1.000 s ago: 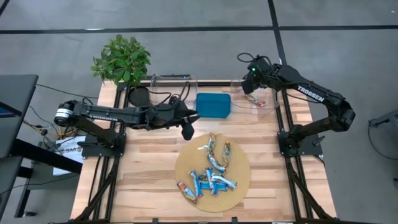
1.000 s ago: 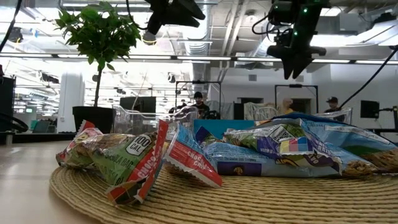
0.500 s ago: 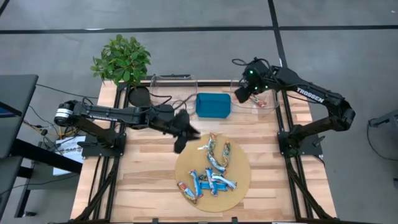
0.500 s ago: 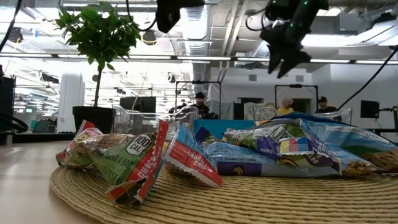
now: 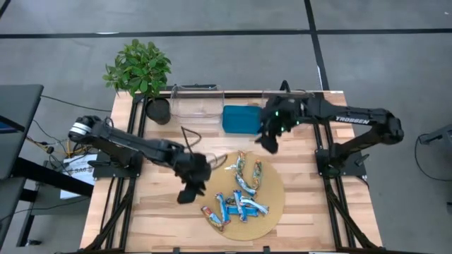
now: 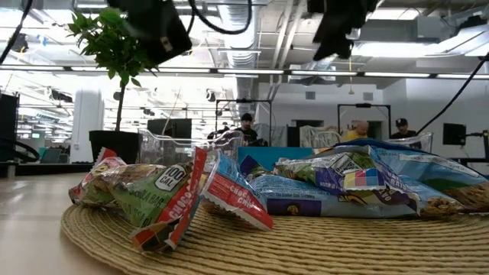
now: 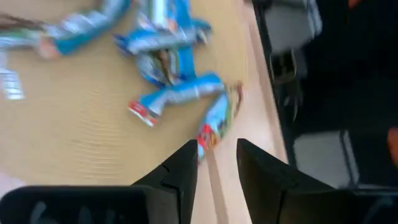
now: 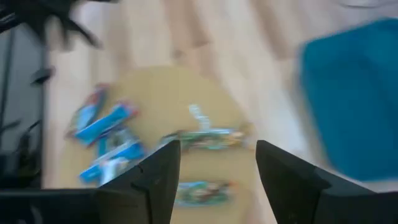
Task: Pick and place Granola Bars by type
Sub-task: Put the red granola bar into the right transparent bin
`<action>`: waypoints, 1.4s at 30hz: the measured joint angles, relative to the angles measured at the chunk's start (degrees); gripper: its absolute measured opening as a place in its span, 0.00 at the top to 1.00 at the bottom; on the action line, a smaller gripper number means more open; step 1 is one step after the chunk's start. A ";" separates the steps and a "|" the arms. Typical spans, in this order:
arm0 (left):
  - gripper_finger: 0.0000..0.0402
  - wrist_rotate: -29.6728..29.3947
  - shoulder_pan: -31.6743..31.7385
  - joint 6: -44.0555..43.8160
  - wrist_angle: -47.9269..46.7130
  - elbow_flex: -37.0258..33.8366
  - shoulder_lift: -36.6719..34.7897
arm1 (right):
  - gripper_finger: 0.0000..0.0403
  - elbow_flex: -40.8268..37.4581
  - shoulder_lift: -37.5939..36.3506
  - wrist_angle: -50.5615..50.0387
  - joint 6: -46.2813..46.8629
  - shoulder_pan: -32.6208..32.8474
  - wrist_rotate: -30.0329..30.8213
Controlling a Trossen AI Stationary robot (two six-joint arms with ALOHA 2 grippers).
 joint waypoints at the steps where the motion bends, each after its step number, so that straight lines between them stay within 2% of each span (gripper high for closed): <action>1: 0.74 -0.12 -0.98 0.91 -0.02 0.00 1.37 | 0.50 0.00 0.00 0.12 0.00 1.84 0.00; 7: 0.74 -4.85 -6.42 4.02 0.21 -0.02 9.28 | 0.51 0.00 0.00 0.83 1.72 9.95 0.46; 11: 0.74 -10.76 -8.28 5.07 1.70 -0.02 12.65 | 0.52 0.00 0.00 2.50 4.72 12.33 0.63; 13: 0.74 -11.82 -8.69 5.25 2.45 -0.02 14.01 | 0.53 0.00 0.00 2.77 6.19 12.87 0.68; 20: 0.74 -10.64 -10.10 5.64 5.67 -0.04 17.36 | 0.54 0.00 0.02 3.13 9.15 14.03 0.82; 30: 0.74 -11.53 -10.80 5.14 7.57 -0.04 18.14 | 0.55 0.00 0.04 3.17 10.04 14.69 0.81; 36: 0.74 -9.06 -11.27 5.30 9.45 -0.09 20.99 | 0.55 0.00 0.07 3.54 11.06 14.67 0.47; 42: 0.77 -10.23 -11.22 3.04 8.96 0.75 21.21 | 0.56 0.00 0.07 3.58 11.06 14.67 0.48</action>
